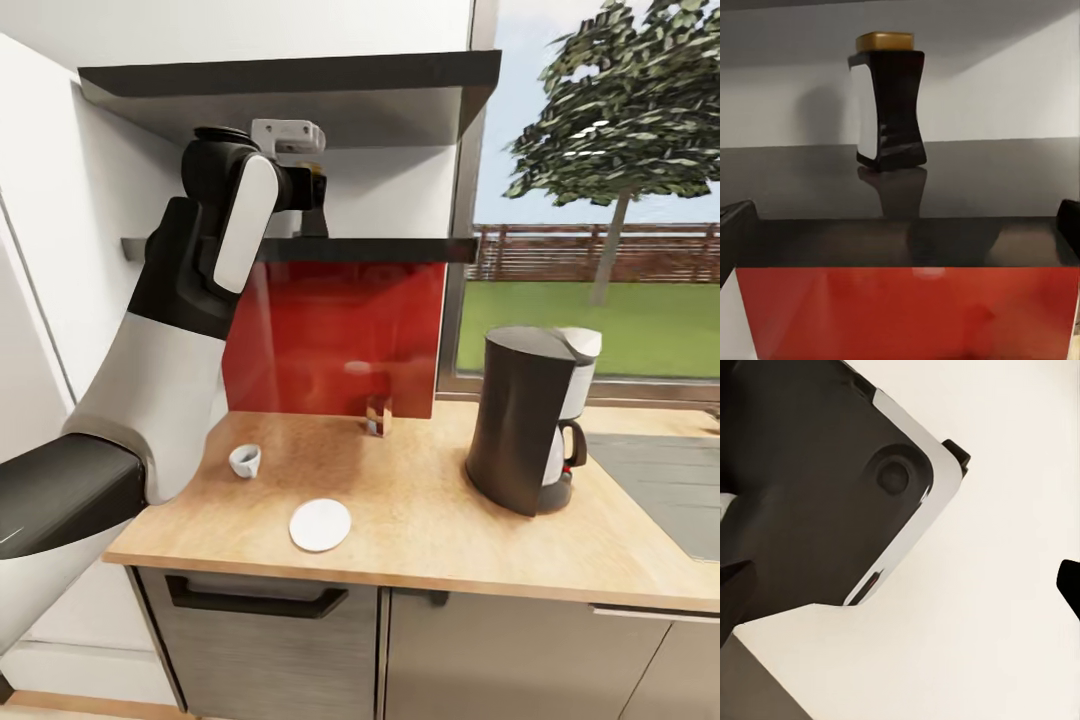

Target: Set up a coffee station on the kitchen countertop: keep the coffee maker on the countertop, move the bottle of coffee from the kitchen shelf to the counter next to the coffee maker, place a paper coffee filter on top of the coffee maker, put the saucer next to the coffee maker with the coffee cup on the saucer, and place the electric kettle next to the coffee maker.

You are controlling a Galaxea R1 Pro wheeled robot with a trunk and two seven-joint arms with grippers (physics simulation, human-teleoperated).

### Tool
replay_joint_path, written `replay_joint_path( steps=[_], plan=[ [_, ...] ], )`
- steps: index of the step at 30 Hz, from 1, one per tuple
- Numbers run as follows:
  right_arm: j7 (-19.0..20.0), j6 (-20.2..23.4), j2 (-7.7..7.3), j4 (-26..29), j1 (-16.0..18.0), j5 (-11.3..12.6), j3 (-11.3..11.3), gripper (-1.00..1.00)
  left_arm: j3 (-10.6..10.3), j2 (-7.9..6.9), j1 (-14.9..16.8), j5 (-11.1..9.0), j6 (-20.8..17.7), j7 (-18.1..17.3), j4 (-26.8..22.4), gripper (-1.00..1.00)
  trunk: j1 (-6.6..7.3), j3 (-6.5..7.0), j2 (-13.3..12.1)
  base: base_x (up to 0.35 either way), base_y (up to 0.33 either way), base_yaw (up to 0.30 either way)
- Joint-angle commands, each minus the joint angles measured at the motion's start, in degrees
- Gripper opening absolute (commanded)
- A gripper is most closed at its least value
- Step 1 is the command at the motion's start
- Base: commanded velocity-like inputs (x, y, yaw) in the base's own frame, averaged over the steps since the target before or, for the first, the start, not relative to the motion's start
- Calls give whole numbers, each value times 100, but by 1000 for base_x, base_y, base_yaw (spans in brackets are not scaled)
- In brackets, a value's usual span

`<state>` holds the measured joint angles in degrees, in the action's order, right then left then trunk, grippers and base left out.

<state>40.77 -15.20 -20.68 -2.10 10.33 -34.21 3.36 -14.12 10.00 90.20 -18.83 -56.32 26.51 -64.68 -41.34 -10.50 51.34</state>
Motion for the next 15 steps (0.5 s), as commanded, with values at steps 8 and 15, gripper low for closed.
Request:
replay_joint_path(
  steps=[8,15],
  plan=[
    [-7,-41,31,-18,-78,-50,34,100,-8,0,7,-65,-11,51,-6,100,-4,-9,6,199,0,0],
    [-8,-43,37,-18,-90,-50,33,100,-11,0,7,-68,-11,50,-5,100,-4,-9,6,292,0,0]
  ],
)
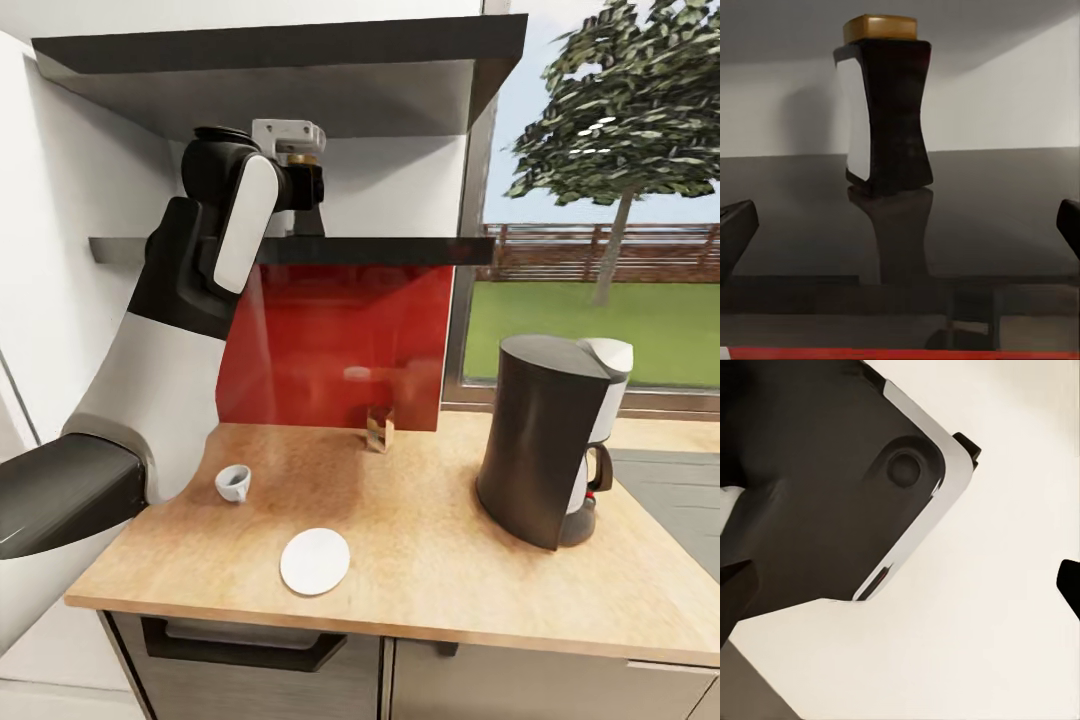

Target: Set up a coffee station on the kitchen countertop: keep the coffee maker on the countertop, move the bottle of coffee from the kitchen shelf to the counter next to the coffee maker, place a paper coffee filter on top of the coffee maker, put the saucer next to the coffee maker with the coffee cup on the saucer, and place the electric kettle next to the coffee maker.

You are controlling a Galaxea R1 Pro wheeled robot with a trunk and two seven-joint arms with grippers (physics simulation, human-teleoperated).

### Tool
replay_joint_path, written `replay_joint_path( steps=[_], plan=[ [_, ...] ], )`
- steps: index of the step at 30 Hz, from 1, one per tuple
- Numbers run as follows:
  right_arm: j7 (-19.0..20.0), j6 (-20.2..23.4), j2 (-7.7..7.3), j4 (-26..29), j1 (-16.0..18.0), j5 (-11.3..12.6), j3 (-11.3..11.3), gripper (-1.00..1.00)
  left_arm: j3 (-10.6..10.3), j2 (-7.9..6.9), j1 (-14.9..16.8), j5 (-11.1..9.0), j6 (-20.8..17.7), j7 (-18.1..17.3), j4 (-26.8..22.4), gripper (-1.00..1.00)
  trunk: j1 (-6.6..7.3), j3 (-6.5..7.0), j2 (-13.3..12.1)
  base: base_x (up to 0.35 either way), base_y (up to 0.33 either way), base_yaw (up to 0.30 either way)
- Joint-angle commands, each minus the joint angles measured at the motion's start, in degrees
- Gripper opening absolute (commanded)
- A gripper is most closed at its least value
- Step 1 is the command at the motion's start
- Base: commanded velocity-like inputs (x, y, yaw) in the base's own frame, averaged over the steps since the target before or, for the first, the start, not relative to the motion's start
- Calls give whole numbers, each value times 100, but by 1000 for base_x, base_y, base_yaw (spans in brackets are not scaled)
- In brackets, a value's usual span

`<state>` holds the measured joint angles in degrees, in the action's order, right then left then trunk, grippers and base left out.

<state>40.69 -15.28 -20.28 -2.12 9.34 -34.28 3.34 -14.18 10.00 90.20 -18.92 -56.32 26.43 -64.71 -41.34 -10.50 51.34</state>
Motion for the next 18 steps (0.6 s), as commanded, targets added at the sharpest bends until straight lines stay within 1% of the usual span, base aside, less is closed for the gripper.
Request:
replay_joint_path(
  steps=[1,4,8,15,18],
  plan=[
    [0,-36,-3,-17,8,-44,36,100,-5,0,7,-59,-11,59,-3,100,-3,-9,6,169,0,0],
    [0,-36,-2,-17,6,-44,35,100,-6,0,7,-59,-11,60,0,100,-3,-9,6,110,0,0],
    [0,-36,-2,-17,4,-44,35,100,-14,0,7,-45,12,71,66,100,-3,-9,6,36,0,0],
    [0,-36,-2,-17,3,-44,35,100,-7,0,8,-42,268,53,576,100,-3,-9,6,6,0,0],
    [0,-36,-2,-17,0,-44,35,100,-6,0,65,-42,361,49,814,100,-3,-9,6,0,0,0]
  ],
)
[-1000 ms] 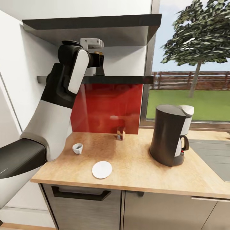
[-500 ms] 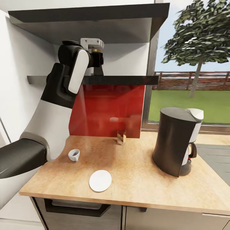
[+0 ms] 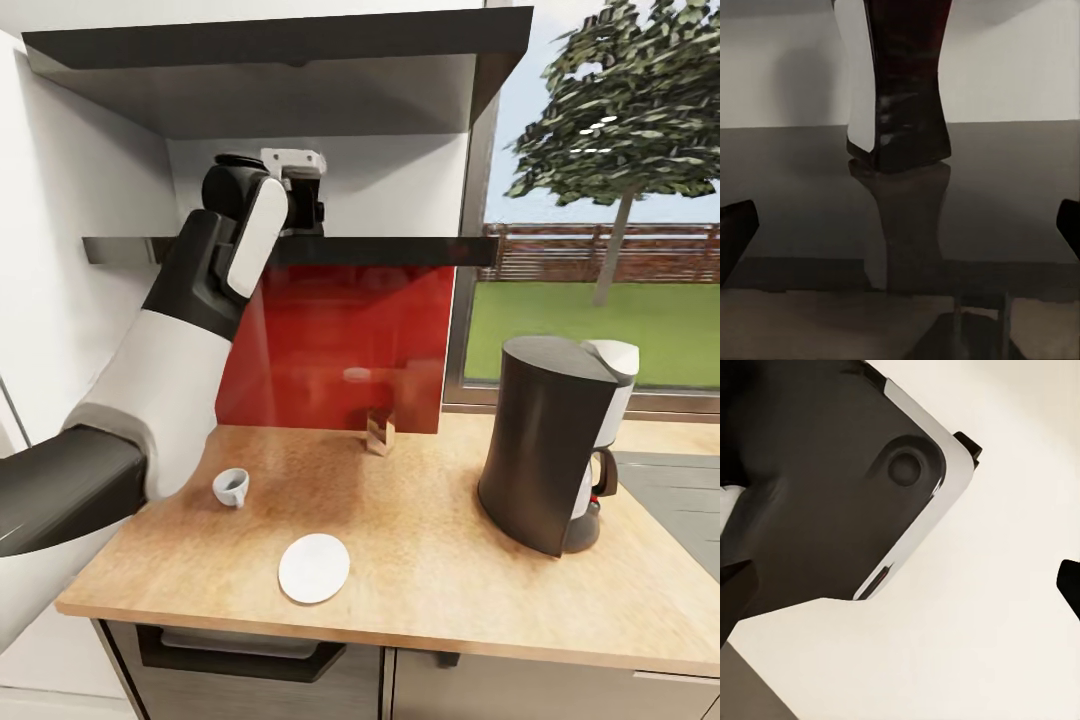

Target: Set up a coffee station on the kitchen countertop: keep the coffee maker on the countertop, move the bottle of coffee from the kitchen shelf to the counter next to the coffee maker, place a paper coffee filter on top of the coffee maker, put the saucer next to the coffee maker with the coffee cup on the saucer, and place the electric kettle next to the coffee maker.

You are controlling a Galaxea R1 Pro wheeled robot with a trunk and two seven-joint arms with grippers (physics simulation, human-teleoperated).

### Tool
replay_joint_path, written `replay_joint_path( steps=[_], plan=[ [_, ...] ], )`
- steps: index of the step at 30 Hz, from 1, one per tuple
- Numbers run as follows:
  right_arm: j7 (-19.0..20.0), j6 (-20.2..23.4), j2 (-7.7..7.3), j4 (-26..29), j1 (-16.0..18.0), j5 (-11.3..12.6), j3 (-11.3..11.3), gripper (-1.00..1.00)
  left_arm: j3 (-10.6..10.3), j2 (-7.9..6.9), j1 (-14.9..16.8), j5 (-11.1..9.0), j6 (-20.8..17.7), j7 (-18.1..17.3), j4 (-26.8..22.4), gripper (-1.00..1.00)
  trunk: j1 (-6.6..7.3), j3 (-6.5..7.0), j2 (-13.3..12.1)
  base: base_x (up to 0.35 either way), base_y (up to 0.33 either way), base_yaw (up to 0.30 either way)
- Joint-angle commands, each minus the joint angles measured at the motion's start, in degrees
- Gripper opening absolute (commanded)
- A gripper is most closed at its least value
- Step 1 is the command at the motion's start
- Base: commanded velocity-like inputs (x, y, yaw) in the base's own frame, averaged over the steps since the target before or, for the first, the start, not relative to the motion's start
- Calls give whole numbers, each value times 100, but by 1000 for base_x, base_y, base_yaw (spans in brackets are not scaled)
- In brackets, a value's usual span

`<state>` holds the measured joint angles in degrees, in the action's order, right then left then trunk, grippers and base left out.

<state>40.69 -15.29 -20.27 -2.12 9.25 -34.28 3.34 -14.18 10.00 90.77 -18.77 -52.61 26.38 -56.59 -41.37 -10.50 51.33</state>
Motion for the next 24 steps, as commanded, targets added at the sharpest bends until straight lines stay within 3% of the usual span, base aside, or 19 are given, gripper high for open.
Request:
replay_joint_path(
  steps=[1,8,24],
  plan=[
    [0,-36,-3,-17,10,-44,35,100,-6,0,84,-57,70,53,138,100,-1,-9,7,0,0,0],
    [-1,-36,-3,-17,8,-44,35,100,-6,0,367,-64,271,42,598,100,-1,-9,7,0,0,0],
    [-40,-36,8,-17,-16,-85,35,100,-9,0,459,-91,440,33,558,100,-1,-9,7,0,0,0]
  ],
)
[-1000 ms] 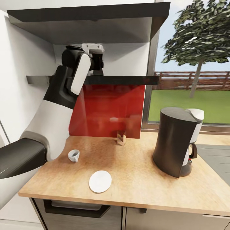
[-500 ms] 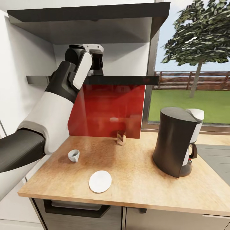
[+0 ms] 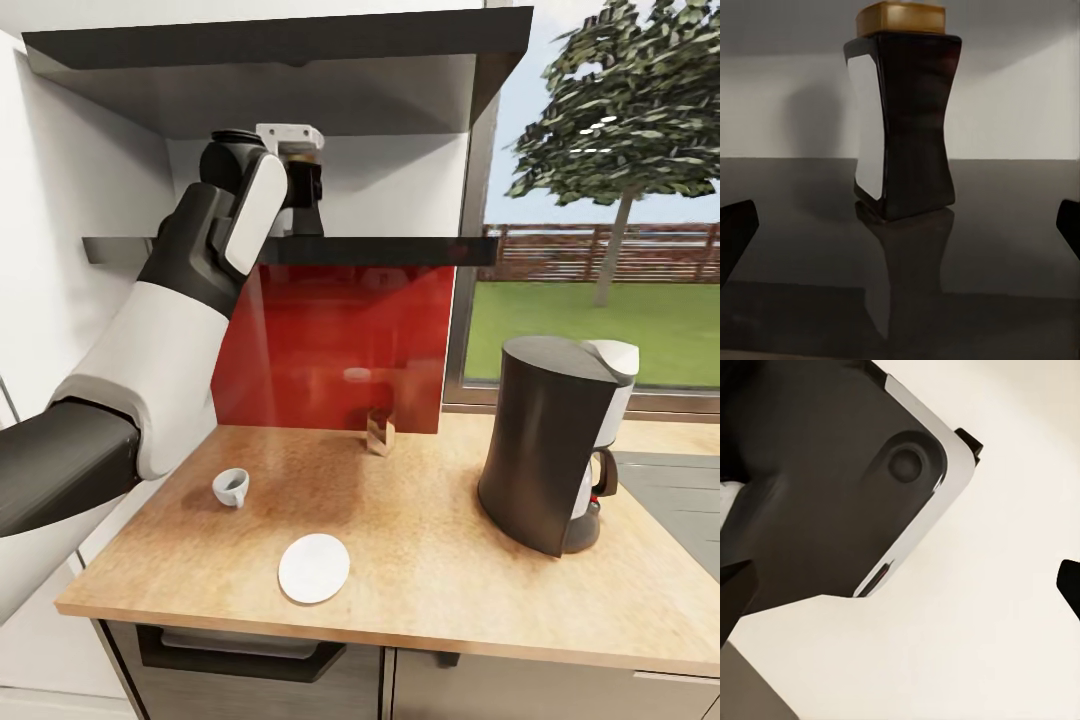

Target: Set up a coffee station on the kitchen countertop: keep the coffee maker on the countertop, move the bottle of coffee from the kitchen shelf to the counter next to the coffee maker, place a paper coffee filter on top of the coffee maker, put the saucer next to the coffee maker with the coffee cup on the saucer, and place the electric kettle next to the coffee maker.

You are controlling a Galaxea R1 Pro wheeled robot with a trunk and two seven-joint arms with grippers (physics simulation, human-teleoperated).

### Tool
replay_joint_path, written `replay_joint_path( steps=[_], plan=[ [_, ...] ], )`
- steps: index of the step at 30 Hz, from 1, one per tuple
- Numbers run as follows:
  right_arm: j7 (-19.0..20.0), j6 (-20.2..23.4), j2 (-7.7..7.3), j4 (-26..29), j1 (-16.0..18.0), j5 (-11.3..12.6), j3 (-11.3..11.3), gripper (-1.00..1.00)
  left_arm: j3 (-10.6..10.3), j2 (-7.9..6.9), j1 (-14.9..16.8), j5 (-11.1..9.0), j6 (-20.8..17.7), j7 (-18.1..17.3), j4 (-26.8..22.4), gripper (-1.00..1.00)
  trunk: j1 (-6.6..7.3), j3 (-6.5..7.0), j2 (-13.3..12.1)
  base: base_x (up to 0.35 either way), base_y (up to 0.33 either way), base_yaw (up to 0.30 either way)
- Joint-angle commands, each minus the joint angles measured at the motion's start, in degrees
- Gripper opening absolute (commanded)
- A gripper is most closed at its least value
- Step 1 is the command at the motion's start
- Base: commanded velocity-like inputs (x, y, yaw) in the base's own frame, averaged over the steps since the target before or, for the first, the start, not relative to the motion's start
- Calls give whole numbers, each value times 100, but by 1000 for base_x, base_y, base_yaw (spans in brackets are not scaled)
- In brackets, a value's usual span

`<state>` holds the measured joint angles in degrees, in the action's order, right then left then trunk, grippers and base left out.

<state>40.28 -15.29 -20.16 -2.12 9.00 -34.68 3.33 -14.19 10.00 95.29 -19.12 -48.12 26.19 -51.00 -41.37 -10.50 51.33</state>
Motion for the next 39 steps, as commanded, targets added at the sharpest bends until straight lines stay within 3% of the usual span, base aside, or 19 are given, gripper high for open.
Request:
replay_joint_path(
  steps=[1,9,23,39],
  plan=[
    [1,-36,0,-17,6,-49,36,100,-7,0,6,-56,-1,51,-3,100,-1,-9,7,0,0,0],
    [-3,-36,3,-17,-1,-56,36,100,-4,0,7,-56,6,53,-275,100,-1,-9,7,0,0,0],
    [-1,-36,4,-17,-3,-56,36,100,4,0,7,-56,5,53,-322,100,241,189,-435,0,0,0],
    [-1,-36,6,-17,-3,-56,36,100,20,0,7,-56,13,53,-329,100,241,189,-435,41,0,0]
  ],
)
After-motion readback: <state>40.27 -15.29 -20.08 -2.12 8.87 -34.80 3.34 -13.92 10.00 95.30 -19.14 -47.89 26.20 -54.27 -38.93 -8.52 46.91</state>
